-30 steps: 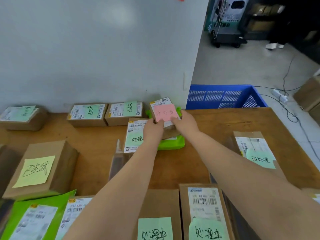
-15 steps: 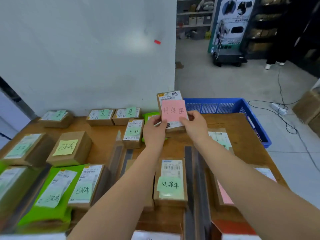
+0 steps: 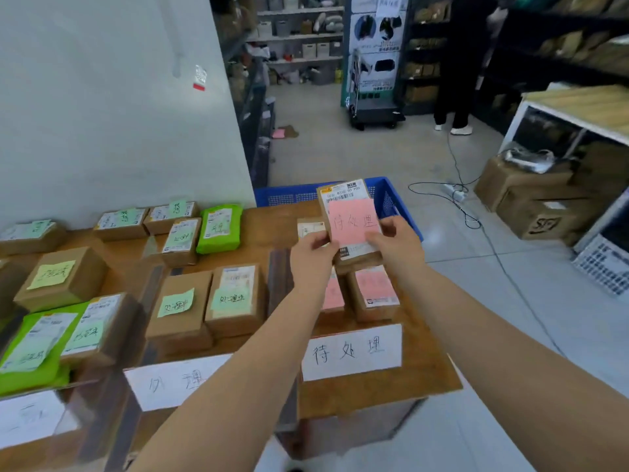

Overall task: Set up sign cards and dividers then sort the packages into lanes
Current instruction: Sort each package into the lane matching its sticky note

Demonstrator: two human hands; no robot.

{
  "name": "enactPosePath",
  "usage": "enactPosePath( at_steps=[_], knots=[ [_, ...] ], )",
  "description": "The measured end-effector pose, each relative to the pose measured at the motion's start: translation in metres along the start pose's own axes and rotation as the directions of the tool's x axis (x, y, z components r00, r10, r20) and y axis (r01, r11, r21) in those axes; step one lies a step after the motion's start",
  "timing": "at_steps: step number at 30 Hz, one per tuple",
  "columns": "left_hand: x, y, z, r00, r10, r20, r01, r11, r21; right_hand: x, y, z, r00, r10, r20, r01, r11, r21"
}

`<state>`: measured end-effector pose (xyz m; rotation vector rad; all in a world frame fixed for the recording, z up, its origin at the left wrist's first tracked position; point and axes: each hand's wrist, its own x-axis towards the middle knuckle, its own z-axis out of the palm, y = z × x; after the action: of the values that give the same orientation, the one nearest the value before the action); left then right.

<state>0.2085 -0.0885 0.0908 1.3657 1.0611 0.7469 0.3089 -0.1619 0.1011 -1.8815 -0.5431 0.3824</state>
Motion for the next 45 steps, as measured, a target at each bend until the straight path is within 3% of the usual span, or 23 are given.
enactPosePath(
  at_steps=[8,13,26,33,41,45],
  knots=[
    [0.001,-0.033,0.079,0.971,-0.122,0.207,0.115,0.992,0.046,0.023,0.059,-0.061,0.984,0.166,-0.066,-0.172,0.979,-0.112],
    [0.024,-0.056,0.113,0.935,-0.174,0.31,0.117,0.974,0.195,0.045,0.102,-0.07,0.953,0.293,-0.077,-0.301,0.947,-0.11],
    [0.046,-0.088,0.156,0.951,-0.211,0.226,0.062,0.846,0.529,0.096,0.169,-0.069,0.907,0.414,0.074,-0.397,0.901,-0.174],
    [0.046,-0.097,0.162,0.958,-0.264,0.113,0.124,0.738,0.663,0.105,0.189,-0.059,0.874,0.423,0.238,-0.369,0.898,-0.238],
    [0.047,-0.089,0.142,0.979,-0.2,-0.026,0.15,0.638,0.755,0.108,0.185,-0.036,0.867,0.334,0.369,-0.239,0.93,-0.28],
    [0.047,-0.071,0.117,0.986,-0.143,-0.084,0.156,0.624,0.766,0.12,0.154,-0.033,0.925,0.089,0.369,0.055,0.93,-0.363]
  ],
)
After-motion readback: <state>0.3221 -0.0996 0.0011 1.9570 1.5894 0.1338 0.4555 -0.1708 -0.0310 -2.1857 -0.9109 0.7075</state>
